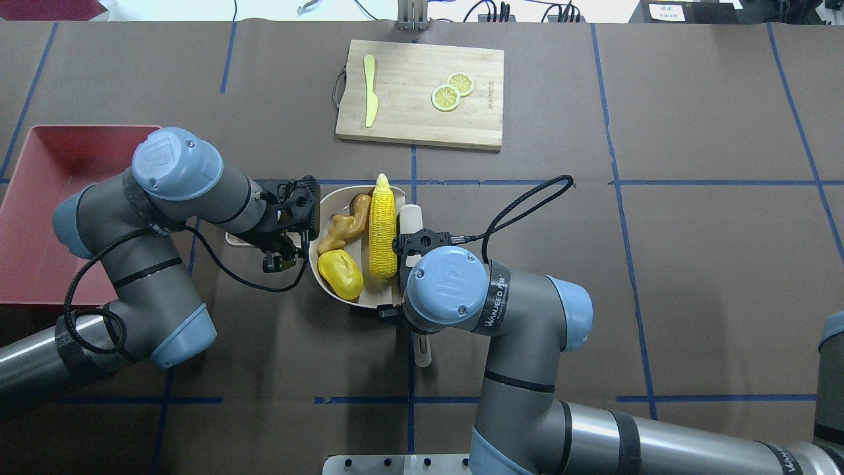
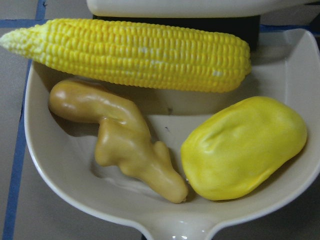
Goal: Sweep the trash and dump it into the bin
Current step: 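Sweep the brush again toward the dustpan to push the corn fully in, then raise the dustpan with the left gripper while the right gripper withdraws the brush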
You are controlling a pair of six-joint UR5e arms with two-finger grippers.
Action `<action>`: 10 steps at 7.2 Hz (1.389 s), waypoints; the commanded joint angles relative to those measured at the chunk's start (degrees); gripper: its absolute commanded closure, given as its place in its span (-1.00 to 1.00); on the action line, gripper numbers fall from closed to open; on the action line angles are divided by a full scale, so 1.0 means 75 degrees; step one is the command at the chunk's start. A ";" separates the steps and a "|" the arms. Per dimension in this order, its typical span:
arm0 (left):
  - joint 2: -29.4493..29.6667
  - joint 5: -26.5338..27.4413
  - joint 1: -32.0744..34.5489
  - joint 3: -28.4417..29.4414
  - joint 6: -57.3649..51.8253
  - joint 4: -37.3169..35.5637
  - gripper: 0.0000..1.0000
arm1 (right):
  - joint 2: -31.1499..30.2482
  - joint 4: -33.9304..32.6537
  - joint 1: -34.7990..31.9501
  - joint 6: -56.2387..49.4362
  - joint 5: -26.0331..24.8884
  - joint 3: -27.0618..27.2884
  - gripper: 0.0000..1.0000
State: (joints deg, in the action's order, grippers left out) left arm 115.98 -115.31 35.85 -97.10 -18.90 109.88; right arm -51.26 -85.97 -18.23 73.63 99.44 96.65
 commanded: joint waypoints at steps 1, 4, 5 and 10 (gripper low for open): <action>-0.0031 -0.0012 0.0012 -0.0096 0.0000 0.0044 1.00 | -0.0009 -0.0326 -0.0007 -0.0103 0.0018 0.0191 1.00; -0.0182 0.0000 0.0036 -0.0097 0.0012 0.0417 1.00 | -0.0056 -0.0327 -0.0019 -0.0138 0.0030 0.0250 1.00; -0.0346 -0.0012 0.0036 -0.0073 0.0000 0.0755 1.00 | -0.0079 -0.0338 -0.0031 -0.0138 0.0030 0.0389 1.00; -0.0640 -0.0047 0.0059 -0.0108 0.0539 0.1814 1.00 | -0.0559 -0.0620 -0.0101 -0.0220 0.0030 0.0906 1.00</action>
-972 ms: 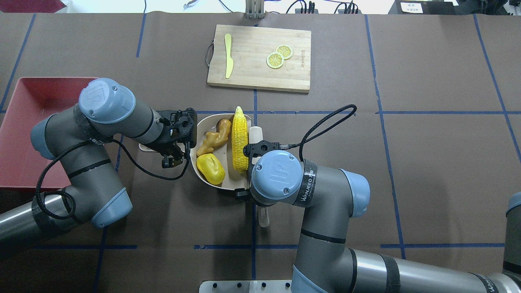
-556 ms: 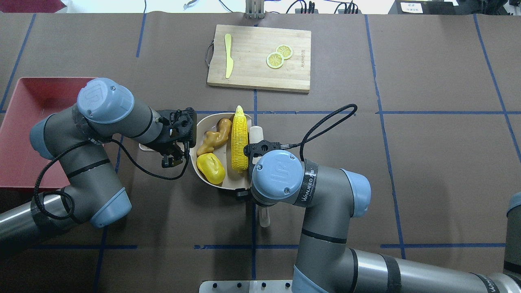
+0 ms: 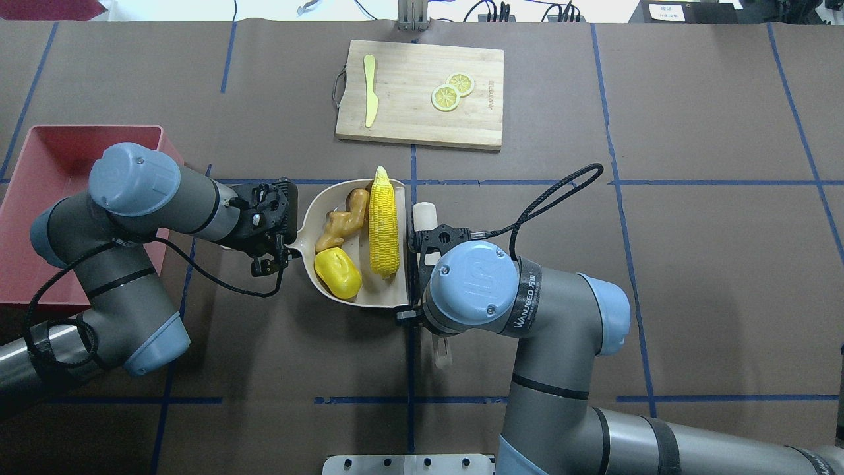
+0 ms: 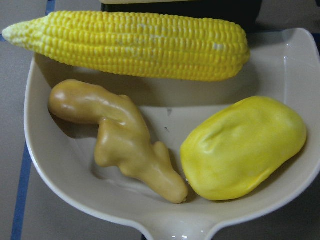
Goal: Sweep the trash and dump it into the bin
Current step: 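Raise the dustpan with the left gripper while the right gripper withdraws the brush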
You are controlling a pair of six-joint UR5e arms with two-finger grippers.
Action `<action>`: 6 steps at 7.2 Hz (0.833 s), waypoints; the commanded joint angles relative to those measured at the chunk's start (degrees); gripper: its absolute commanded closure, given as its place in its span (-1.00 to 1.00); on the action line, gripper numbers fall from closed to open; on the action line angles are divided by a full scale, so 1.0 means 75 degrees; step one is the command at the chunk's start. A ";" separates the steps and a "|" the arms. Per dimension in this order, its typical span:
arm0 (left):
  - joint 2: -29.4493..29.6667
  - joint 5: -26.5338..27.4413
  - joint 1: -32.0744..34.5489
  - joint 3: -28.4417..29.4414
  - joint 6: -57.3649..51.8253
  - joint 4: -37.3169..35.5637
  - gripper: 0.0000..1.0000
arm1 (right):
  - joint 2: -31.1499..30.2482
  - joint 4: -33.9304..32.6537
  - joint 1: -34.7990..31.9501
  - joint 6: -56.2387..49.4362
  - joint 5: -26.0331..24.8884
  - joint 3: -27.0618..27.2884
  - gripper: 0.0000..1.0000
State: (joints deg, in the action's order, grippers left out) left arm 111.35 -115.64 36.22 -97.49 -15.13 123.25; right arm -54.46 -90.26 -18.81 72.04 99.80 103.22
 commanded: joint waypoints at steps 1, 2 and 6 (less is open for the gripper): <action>-0.0022 -0.0003 0.0022 -0.0068 0.0129 0.0031 1.00 | -0.0284 -0.0035 -0.0081 -0.0078 -0.0017 0.0031 1.00; -0.0022 -0.0014 0.0057 -0.0091 0.0142 0.0031 1.00 | -0.0356 -0.0035 -0.0117 -0.0171 -0.0006 0.0019 1.00; -0.0022 -0.0143 0.0268 -0.0488 0.0668 0.0031 1.00 | -0.0625 -0.0012 -0.0210 -0.0196 -0.0076 -0.0086 1.00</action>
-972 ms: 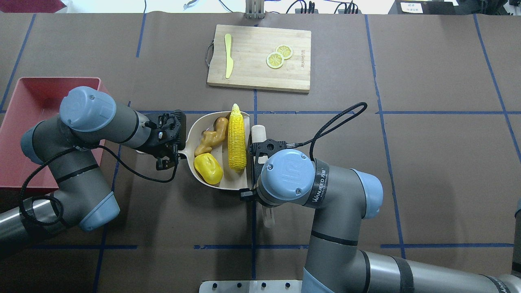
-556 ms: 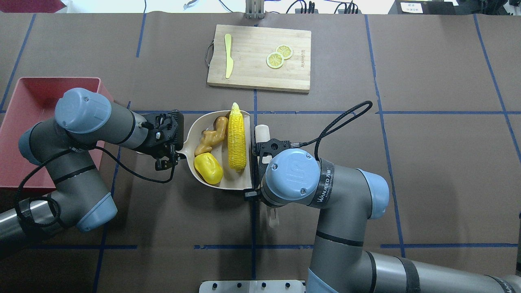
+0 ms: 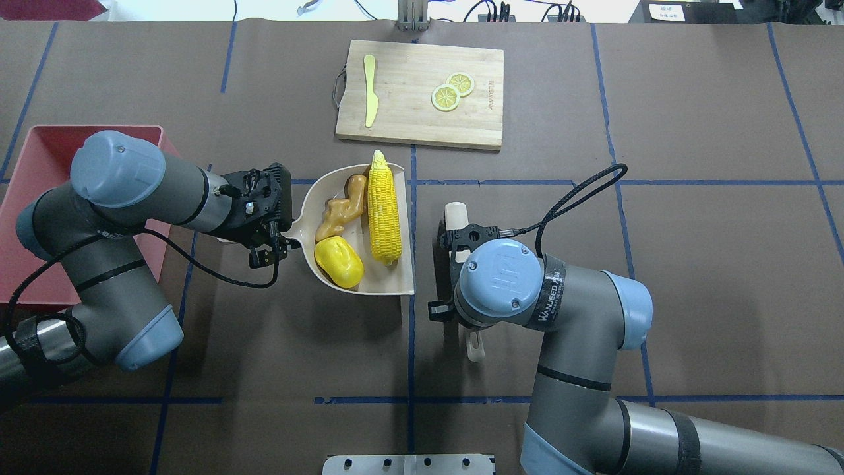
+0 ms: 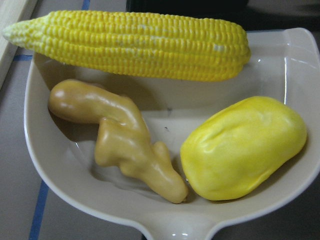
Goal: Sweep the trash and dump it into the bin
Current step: 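Raise the dustpan with the left gripper while the right gripper withdraws the brush, then carry the loaded dustpan with the left gripper over the pink bin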
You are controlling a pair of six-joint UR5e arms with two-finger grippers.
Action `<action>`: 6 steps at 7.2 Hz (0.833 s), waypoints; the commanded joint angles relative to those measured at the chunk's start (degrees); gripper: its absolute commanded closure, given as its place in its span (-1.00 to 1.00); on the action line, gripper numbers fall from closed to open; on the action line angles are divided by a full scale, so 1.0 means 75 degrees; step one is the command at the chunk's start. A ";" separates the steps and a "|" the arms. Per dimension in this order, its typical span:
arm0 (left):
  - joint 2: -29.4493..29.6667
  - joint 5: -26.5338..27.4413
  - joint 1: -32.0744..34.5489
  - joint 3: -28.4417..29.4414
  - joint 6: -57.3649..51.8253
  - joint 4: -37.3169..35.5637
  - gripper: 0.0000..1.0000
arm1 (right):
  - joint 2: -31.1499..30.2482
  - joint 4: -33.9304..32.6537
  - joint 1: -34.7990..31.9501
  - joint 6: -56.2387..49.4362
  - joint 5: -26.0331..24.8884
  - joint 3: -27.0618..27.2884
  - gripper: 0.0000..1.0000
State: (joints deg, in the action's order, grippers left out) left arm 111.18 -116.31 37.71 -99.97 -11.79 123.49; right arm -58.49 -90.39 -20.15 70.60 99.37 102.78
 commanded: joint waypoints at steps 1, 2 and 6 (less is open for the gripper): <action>0.0000 -0.0055 0.0081 -0.0252 0.0375 0.0012 1.00 | -0.0297 0.0052 -0.0032 -0.0004 -0.0018 -0.0016 1.00; 0.0000 -0.0055 0.0092 -0.0253 0.0399 0.0012 1.00 | -0.0311 0.0064 -0.0044 -0.0004 -0.0030 -0.0028 1.00; -0.0035 -0.0172 0.0292 -0.0264 0.0411 0.0000 1.00 | -0.0265 0.0006 -0.0196 -0.0015 0.0098 0.0054 1.00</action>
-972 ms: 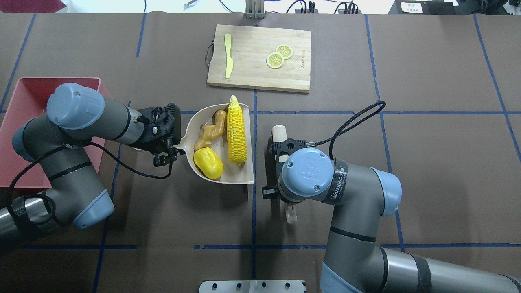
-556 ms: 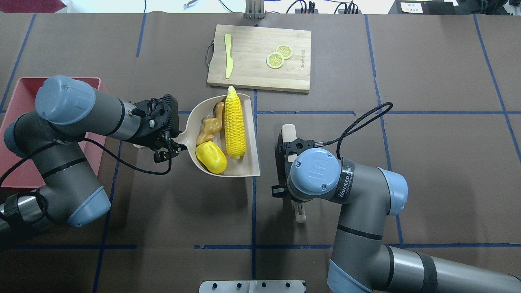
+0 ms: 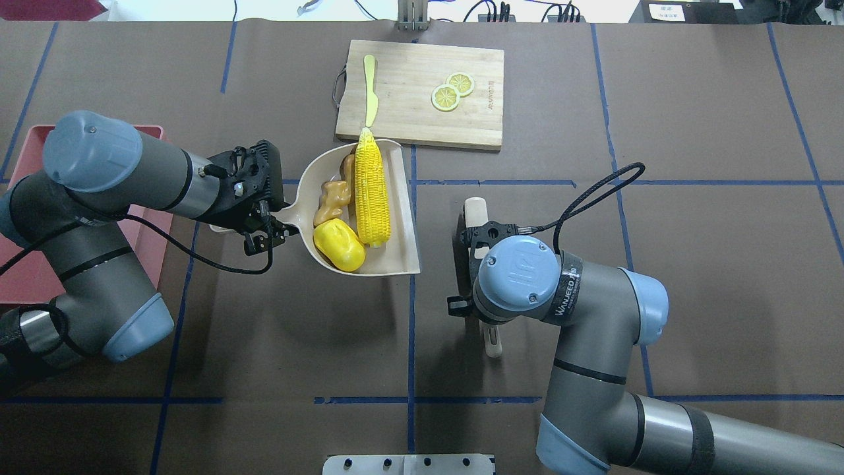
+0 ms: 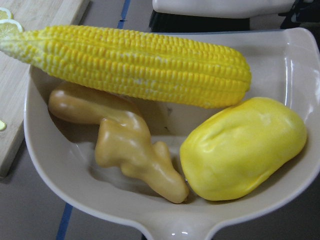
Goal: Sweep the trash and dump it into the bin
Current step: 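Carry the loaded dustpan with the left gripper over the pink bin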
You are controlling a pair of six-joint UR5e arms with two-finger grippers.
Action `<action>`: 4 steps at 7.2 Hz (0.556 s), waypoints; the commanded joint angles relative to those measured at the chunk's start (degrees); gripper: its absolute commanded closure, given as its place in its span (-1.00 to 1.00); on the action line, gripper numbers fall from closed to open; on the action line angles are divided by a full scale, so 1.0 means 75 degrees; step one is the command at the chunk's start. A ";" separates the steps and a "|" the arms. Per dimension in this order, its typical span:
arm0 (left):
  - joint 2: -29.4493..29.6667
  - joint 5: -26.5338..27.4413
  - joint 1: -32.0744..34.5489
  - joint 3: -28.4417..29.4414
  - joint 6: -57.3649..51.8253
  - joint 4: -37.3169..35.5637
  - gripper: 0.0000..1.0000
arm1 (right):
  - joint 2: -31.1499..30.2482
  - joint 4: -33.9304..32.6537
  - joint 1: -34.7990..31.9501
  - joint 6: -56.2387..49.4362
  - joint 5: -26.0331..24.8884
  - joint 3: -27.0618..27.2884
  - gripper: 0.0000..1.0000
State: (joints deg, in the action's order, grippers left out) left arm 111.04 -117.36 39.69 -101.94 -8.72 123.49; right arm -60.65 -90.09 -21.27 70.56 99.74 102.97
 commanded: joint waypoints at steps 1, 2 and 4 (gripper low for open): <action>-0.0028 -0.0043 0.0064 -0.0002 0.0003 -0.0001 1.00 | 0.0036 -0.0047 -0.0093 -0.0009 0.0166 0.0052 1.00; -0.0028 -0.0206 0.0203 -0.0002 0.0003 -0.0001 1.00 | 0.0036 -0.0058 -0.0117 -0.0009 0.0225 0.0041 1.00; -0.0249 -0.1257 0.1067 -0.0118 0.0003 -0.0012 1.00 | 0.0036 -0.0070 -0.0187 0.0003 0.0365 0.0052 1.00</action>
State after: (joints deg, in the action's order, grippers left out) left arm 110.42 -122.44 43.97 -102.21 -8.70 123.43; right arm -60.39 -90.56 -22.31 70.51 101.74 103.30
